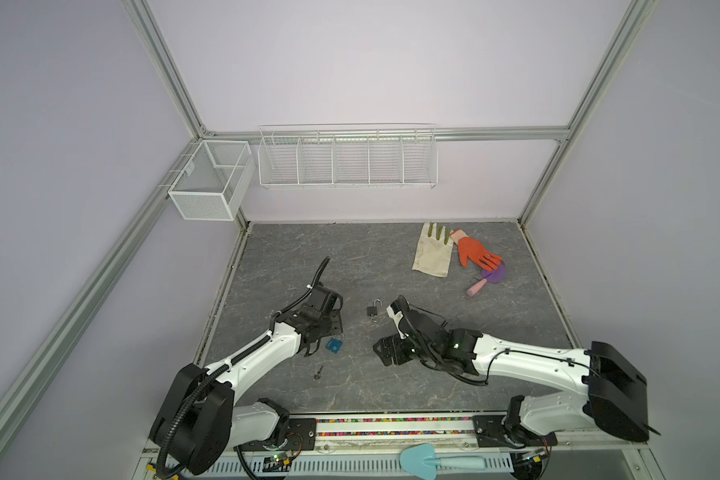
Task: Unlock with the key
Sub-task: 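Move the open left gripper toward the loose silver key beside the blue padlock, then lower the left gripper and close it on the loose silver key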
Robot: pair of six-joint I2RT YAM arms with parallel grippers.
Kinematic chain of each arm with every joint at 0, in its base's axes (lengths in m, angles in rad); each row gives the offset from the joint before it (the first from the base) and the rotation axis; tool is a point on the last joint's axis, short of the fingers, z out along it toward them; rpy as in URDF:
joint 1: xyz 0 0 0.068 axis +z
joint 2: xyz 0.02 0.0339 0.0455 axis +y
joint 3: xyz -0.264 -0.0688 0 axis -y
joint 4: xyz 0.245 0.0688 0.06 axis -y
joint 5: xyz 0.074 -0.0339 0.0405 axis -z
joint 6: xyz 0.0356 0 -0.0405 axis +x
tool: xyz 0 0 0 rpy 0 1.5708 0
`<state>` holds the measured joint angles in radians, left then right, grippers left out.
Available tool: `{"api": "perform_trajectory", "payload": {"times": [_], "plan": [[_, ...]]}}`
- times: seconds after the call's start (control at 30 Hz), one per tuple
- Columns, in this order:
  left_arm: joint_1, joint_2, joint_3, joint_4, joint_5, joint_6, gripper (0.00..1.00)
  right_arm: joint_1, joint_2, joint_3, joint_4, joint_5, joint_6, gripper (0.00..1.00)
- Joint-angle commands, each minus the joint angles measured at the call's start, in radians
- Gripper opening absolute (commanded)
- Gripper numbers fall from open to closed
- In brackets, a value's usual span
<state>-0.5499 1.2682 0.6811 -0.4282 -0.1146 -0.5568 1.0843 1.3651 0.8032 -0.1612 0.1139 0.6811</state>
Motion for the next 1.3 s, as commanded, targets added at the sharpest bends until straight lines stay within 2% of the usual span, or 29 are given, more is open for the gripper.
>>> {"api": "perform_trajectory", "payload": {"times": [0.0,0.23,0.37,0.67,0.87,1.1,1.27], "plan": [[0.007,0.01,-0.018,0.014,0.005,-0.025,0.56,0.006,-0.026,0.008,0.005,0.027,0.017,0.89],[0.006,-0.039,-0.035,-0.111,-0.027,-0.108,0.56,0.021,-0.021,0.013,-0.002,0.023,0.014,0.89],[0.0,-0.087,-0.042,-0.241,-0.079,-0.242,0.52,0.038,-0.007,0.022,-0.009,0.027,0.02,0.88],[-0.111,-0.273,-0.162,-0.386,-0.146,-0.593,0.48,0.068,0.005,-0.005,0.026,0.017,0.042,0.89],[-0.186,-0.388,-0.228,-0.445,-0.132,-0.798,0.46,0.066,-0.013,-0.03,0.011,0.026,0.037,0.89],[-0.249,-0.45,-0.269,-0.482,-0.122,-0.928,0.42,0.067,-0.026,-0.052,0.008,0.039,0.03,0.89],[-0.252,-0.45,-0.287,-0.468,-0.098,-0.951,0.4,0.067,-0.028,-0.049,0.002,0.045,0.021,0.89]]}}
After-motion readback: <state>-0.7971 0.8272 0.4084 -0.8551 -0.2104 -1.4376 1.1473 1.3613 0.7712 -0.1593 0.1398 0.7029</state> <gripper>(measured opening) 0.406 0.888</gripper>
